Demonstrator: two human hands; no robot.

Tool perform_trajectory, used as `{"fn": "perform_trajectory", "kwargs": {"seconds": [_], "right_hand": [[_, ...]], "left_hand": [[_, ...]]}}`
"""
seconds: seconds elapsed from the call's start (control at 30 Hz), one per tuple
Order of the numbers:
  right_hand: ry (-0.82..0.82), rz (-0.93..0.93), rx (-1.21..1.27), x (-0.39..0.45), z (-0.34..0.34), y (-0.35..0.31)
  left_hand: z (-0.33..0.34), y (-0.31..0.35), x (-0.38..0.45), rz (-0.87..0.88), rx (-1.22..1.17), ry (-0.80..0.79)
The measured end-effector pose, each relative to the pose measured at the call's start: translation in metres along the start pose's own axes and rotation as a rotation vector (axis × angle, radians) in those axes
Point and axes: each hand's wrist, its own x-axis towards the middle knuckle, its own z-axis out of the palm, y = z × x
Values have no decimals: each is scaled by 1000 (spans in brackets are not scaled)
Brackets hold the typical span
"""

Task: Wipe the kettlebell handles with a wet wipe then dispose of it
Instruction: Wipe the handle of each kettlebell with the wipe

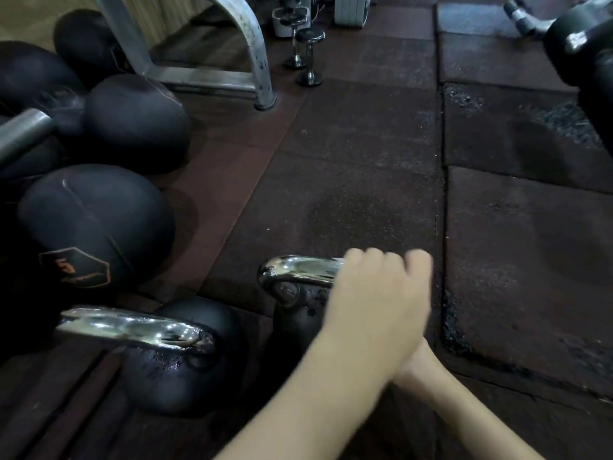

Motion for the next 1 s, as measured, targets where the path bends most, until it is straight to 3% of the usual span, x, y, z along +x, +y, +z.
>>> {"fn": "perform_trajectory", "kwargs": {"seconds": [0.13,0.2,0.3,0.43,0.5,0.57,0.63,0.7,0.73,0.83,1.0], "right_hand": [[-182,38,-55,-2,-4,0],[-96,31,45,-1,-9,1],[-70,45,115,-1,-5,3],[-90,62,107,-1,-9,-2],[-107,40,84,-4,-8,0],[-109,36,18,-1,-7,11],[-112,56,-84,12,-5,19],[-137,130,-135,21,0,32],[-51,119,-192,22,-2,28],[-43,-31,-254,12,2,6],[-96,124,84,2,-6,-5]], "left_hand": [[7,6,-7,108,9,-52],[2,-21,-14,47,25,5],[-18,-67,-31,-288,-154,-22],[-17,-96,-37,-604,-653,-76],[-19,-88,-29,-463,-536,58],[-25,-60,-16,-219,-249,32],[-16,-24,-3,-95,-13,-71],[-18,3,4,-99,-38,-263],[-10,9,1,-56,-16,-267],[11,-1,-12,61,-67,-63],[1,-75,-35,-102,-97,107]]}}
